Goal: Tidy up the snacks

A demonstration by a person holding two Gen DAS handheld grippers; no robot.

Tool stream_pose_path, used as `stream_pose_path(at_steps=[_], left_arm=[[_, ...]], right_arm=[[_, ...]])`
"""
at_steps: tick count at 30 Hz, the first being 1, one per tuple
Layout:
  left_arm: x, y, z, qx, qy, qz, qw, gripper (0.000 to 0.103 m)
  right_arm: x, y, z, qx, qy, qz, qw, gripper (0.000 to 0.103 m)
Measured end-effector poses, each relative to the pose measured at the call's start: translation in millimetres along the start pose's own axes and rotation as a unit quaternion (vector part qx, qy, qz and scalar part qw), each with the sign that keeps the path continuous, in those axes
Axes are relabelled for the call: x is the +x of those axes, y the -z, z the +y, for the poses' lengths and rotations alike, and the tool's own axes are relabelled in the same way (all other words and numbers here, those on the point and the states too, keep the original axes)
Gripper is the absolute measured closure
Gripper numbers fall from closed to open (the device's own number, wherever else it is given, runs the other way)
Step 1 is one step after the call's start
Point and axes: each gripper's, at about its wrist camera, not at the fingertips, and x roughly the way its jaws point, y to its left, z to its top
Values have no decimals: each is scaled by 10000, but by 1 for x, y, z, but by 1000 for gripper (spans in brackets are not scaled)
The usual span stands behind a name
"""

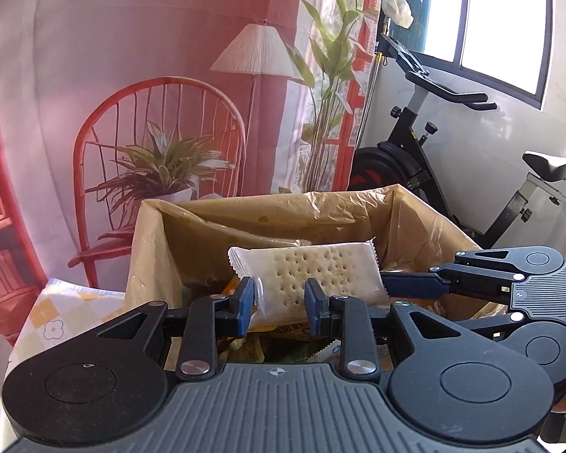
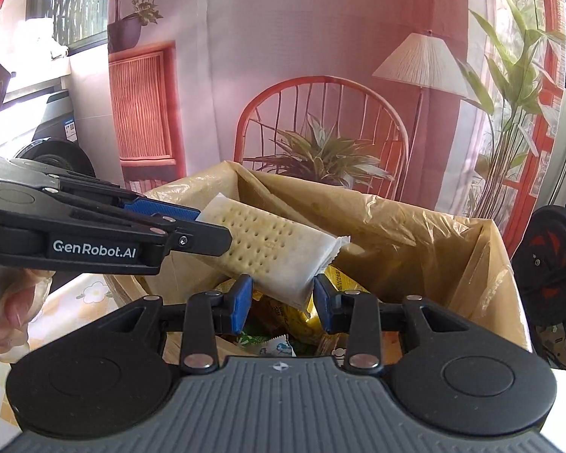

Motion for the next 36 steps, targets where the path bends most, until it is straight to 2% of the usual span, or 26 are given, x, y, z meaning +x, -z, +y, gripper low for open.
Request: stream_pose_path(at_steps=[4, 7, 10, 11, 13, 15, 16, 18, 21, 25, 29, 34, 36], left_arm=[[1, 3, 5, -29, -35, 54, 10000, 72], [-3, 4, 7, 13, -183, 2, 9998, 72], [-10, 2, 6, 103, -345, -61, 9993, 70], [-14, 1, 4, 132, -413, -127, 9990, 68], [-22, 0, 2, 158, -523, -249, 9982, 49], [-35, -4, -1, 136, -624, -401, 9972, 35], [-40, -4, -1, 107, -649, -462, 9968, 30], [-52, -7, -2, 66, -673, -572, 9961, 24], [-72, -10, -8, 128, -824, -716, 9939, 17], [-98, -12, -18, 191, -1219, -882, 9884, 14], [-125, -14, -22, 11, -1321, -959, 9866, 13], [-157, -12, -29, -32, -1661, -1047, 9805, 13], [-170, -8, -30, -67, -1648, -1144, 9797, 12]], right_arm=[[5, 4, 0, 78, -32, 79, 9999, 64], [2, 5, 0, 112, 115, 87, 9998, 63], [-4, 6, -3, 160, 220, 83, 9996, 58], [-7, 5, -5, 197, 290, 70, 9994, 53], [-14, 5, -8, 294, 377, -23, 9989, 43], [-22, 4, -9, 390, 428, -140, 9982, 28], [-27, 3, -10, 434, 449, -217, 9978, 25], [-37, 2, -10, 508, 501, -333, 9969, 14], [-53, -3, -8, 650, 530, -503, 9952, 3], [-76, -9, -3, 809, 645, -665, 9924, 1], [-100, -12, 10, 786, 862, -851, 9895, 0], [-127, -13, 19, 861, 941, -1054, 9862, 0], [-138, -12, 23, 882, 978, -1119, 9849, 0]])
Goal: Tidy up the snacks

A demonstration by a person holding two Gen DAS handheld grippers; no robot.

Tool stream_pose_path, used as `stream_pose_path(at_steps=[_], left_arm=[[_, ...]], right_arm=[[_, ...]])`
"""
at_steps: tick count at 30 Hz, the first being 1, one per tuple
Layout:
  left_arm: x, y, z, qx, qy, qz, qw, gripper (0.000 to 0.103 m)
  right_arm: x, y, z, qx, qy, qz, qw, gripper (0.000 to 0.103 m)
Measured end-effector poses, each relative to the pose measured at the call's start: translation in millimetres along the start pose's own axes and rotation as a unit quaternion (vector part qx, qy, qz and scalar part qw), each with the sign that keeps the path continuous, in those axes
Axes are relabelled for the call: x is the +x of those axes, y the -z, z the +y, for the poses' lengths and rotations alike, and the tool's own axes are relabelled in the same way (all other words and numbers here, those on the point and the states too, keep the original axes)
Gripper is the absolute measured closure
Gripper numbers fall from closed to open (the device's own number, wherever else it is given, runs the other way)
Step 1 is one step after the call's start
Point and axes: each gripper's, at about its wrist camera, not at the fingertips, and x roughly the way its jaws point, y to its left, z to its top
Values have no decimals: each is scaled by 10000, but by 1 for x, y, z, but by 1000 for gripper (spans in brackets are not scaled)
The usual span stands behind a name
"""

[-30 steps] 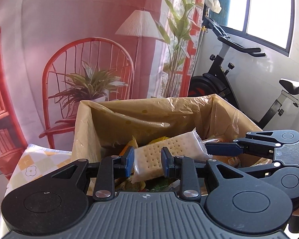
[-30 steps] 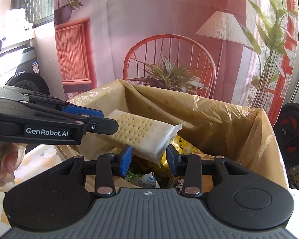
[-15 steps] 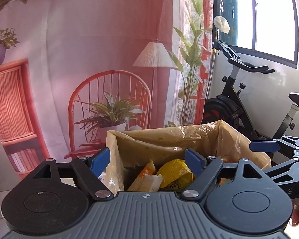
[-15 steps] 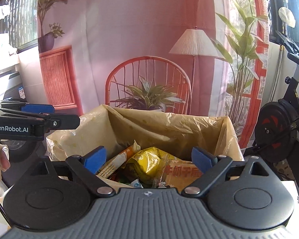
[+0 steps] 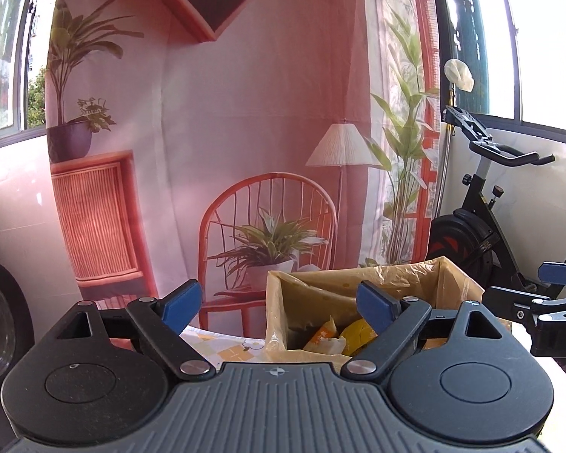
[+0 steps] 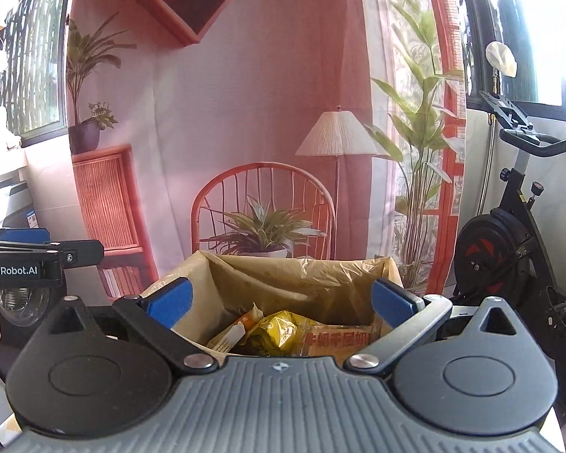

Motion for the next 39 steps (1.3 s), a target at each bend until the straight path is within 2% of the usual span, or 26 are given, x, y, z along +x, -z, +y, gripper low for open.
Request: stream_pose_path(at_steps=[4, 11, 17, 39], left_arm=[[-22, 3, 7, -190, -91, -13, 9998, 12], [-47, 7, 11, -161, -353, -90, 9992, 12], [-48, 8, 8, -30, -393, -45, 9992, 12], [-54, 8, 13, -81, -350, 5, 9994, 12]], right_arm=[[-18, 4, 6, -5, 10, -80, 10000, 0], [-32, 12, 8, 170, -44, 12, 9998, 0], [-35, 14, 11, 142, -59, 73, 9999, 0], [-44, 9, 17, 97, -106, -43, 9999, 0]])
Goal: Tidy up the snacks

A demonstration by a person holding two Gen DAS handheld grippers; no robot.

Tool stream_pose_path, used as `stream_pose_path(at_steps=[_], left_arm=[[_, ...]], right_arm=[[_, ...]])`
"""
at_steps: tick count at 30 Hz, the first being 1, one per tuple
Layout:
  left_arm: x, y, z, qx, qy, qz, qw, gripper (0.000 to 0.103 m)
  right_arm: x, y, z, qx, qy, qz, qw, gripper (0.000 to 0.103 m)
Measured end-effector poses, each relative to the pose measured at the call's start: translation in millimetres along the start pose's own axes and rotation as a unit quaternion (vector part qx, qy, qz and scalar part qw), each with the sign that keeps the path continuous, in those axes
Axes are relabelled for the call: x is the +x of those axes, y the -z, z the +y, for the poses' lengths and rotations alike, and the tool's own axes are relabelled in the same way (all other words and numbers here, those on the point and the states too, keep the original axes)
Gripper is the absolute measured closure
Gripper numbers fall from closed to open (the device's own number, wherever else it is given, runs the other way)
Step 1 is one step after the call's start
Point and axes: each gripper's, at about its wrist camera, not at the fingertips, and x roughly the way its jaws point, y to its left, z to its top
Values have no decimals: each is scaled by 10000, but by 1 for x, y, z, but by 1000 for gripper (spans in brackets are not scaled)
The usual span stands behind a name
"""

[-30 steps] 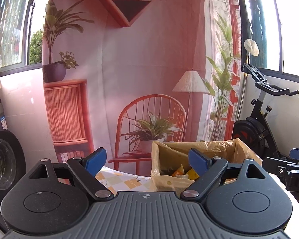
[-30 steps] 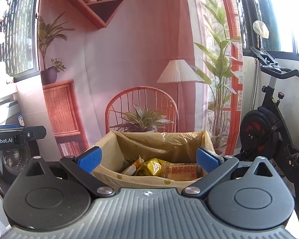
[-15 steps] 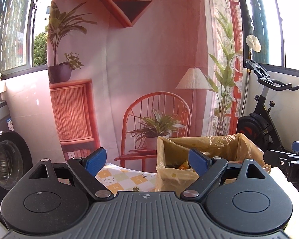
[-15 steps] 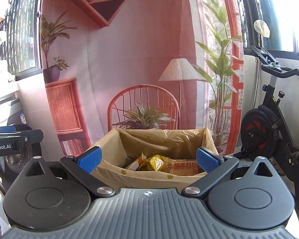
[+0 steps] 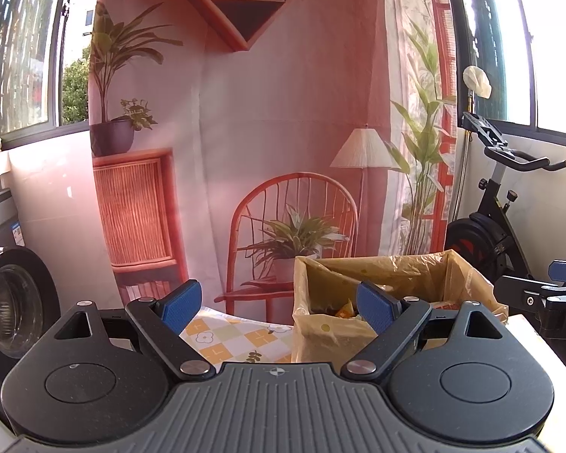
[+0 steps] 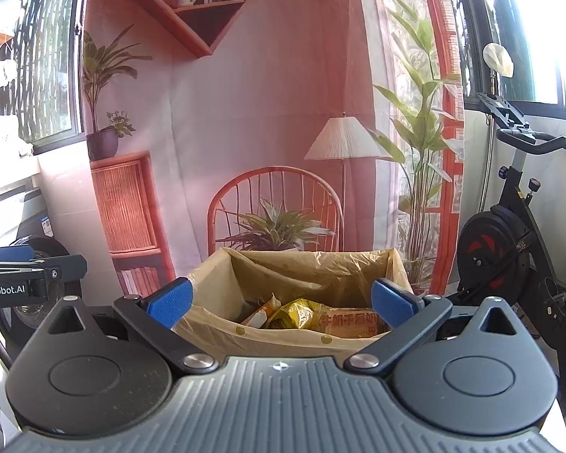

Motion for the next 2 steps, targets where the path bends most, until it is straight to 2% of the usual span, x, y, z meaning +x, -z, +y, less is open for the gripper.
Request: stream_pose_path(at_steps=[2], left_arm=[[0, 0, 1, -12, 14, 7, 10000, 12]], right_arm=[[0, 0, 0, 7, -1, 13, 10000, 0]])
